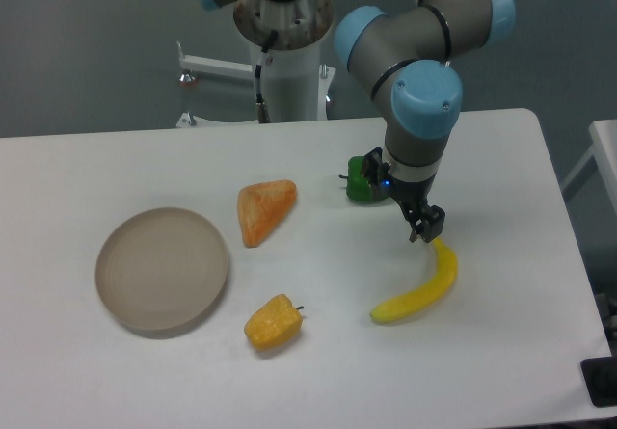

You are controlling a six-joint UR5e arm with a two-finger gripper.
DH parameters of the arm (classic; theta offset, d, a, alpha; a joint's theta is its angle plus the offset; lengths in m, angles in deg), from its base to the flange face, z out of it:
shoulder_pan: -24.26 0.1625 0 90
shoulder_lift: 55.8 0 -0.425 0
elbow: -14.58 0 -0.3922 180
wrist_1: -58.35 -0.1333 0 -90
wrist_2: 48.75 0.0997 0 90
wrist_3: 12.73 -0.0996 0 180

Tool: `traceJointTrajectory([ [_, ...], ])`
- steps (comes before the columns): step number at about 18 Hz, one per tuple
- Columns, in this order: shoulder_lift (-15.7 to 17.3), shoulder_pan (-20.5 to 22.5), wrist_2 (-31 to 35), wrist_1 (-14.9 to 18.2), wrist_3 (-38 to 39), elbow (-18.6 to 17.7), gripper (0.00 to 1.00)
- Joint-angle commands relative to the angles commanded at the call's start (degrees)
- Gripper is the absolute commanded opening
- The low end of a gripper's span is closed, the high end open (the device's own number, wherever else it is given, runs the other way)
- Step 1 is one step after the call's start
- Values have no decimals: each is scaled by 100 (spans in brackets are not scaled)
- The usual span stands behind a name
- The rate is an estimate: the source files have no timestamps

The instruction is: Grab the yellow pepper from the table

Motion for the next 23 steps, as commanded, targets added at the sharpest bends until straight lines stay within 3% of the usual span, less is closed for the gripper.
traceJointTrajectory([
  [9,9,0,-131,-61,131,0,100],
  [14,-61,-315,-404,-202,1405,79,100],
  [17,-245,-588,-360,-588,2081,97,100],
  [20,-439,-887,-343,-1115,2285,123,100],
  [23,-685,-1194,-334,-1230,2268,219,100],
])
